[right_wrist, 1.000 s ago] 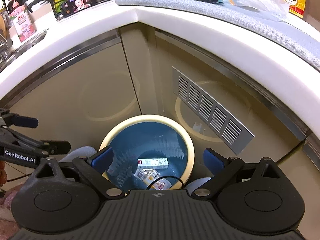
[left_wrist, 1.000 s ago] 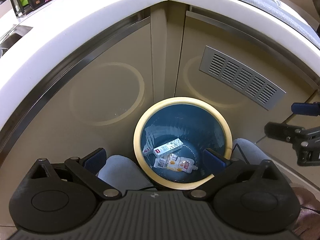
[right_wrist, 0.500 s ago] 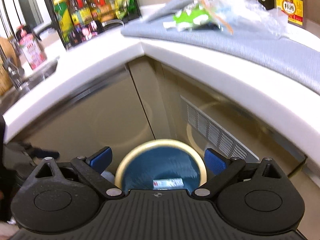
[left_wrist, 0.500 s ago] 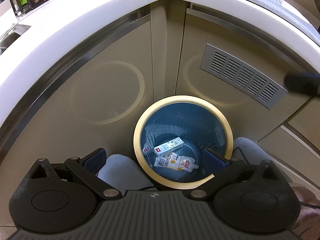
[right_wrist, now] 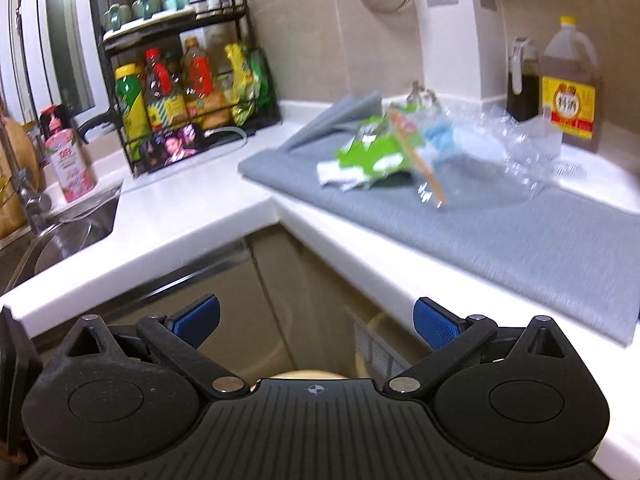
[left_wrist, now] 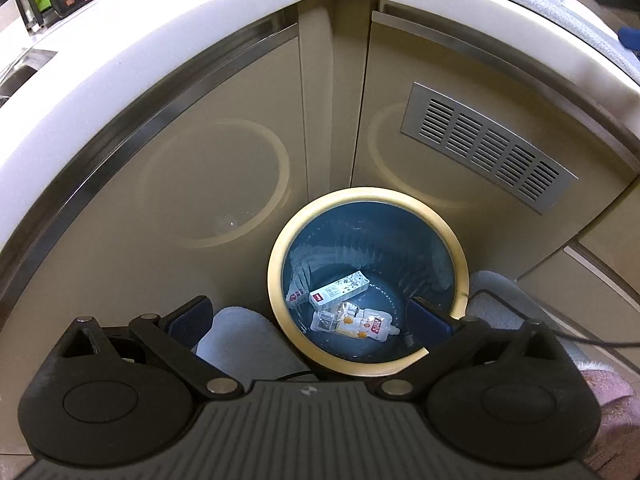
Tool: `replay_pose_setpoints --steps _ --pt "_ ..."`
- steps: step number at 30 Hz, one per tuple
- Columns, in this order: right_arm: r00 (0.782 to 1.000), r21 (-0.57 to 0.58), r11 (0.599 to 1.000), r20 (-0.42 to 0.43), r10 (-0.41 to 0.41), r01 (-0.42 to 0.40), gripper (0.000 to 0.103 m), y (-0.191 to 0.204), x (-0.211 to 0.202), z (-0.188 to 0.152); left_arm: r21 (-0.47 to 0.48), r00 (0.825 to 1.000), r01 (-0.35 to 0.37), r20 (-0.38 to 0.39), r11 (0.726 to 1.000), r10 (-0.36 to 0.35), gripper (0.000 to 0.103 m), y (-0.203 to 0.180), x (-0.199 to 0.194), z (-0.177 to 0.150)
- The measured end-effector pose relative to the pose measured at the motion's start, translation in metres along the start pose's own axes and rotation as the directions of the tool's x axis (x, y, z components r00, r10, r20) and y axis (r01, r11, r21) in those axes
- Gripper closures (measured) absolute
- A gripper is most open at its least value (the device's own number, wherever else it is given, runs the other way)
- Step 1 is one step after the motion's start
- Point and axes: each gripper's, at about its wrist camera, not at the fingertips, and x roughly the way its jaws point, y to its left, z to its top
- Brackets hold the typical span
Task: Collect trash
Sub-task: 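Raise both grippers back toward the green snack bag on the mat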
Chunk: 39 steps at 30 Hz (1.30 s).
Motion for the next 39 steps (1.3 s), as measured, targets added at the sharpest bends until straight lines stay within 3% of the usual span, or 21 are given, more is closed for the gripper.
replay_pose_setpoints --steps 7,12,17,24,29,30,32,33,34,36,39 --pt "0.996 -0.002 0.997 0.05 -0.075 0.075 0.0 -0.021 0.013 0.021 0.003 1.0 -0.017 0.016 1.0 0.017 0.0 0.0 -0.003 0.0" --pt "0.98 0.07 0.983 0.085 -0.178 0.172 0.0 -0.05 0.033 0.043 0.027 0.998 -0.035 0.044 0.999 0.033 0.0 -0.001 -0.008 0.003" --pt "0.969 0.136 0.964 0.067 -0.237 0.227 0.0 -0.076 0.065 0.064 0.023 0.998 -0.034 0.058 0.999 0.033 0.0 0.001 -0.015 0.009" --pt "0.967 -0.001 0.968 0.056 -0.25 0.25 0.0 -0.064 0.115 0.08 0.004 0.997 -0.047 0.064 0.999 0.046 0.0 0.006 -0.024 0.02" --pt "0.927 -0.182 0.909 0.065 -0.369 0.374 0.001 -0.054 0.142 0.078 -0.016 0.995 -0.053 0.088 0.998 0.054 0.0 0.008 -0.037 0.031" --pt "0.926 -0.2 0.904 0.077 -0.37 0.378 0.006 -0.055 0.142 0.076 -0.022 0.994 -0.05 0.1 0.999 0.052 0.0 0.009 -0.04 0.034" --pt "0.932 -0.211 0.908 0.071 -0.356 0.363 0.033 -0.06 0.137 0.071 -0.031 0.991 -0.043 0.125 0.999 0.047 0.0 0.011 -0.046 0.043" --pt "0.939 -0.203 0.917 0.055 -0.339 0.343 0.062 -0.064 0.135 0.068 -0.034 0.99 -0.038 0.138 0.999 0.042 0.0 0.012 -0.048 0.05" --pt "0.941 -0.19 0.922 0.047 -0.334 0.337 0.081 -0.068 0.132 0.066 -0.034 0.988 -0.033 0.151 0.999 0.038 0.0 0.012 -0.052 0.057" --pt "0.935 -0.163 0.921 0.052 -0.351 0.355 0.088 -0.078 0.122 0.06 -0.036 0.982 -0.022 0.187 0.999 0.029 0.0 0.011 -0.059 0.072" --pt "0.931 -0.095 0.926 0.073 -0.359 0.364 0.089 -0.092 0.096 0.05 -0.031 0.971 -0.002 0.239 1.0 0.01 0.0 0.006 -0.069 0.104"
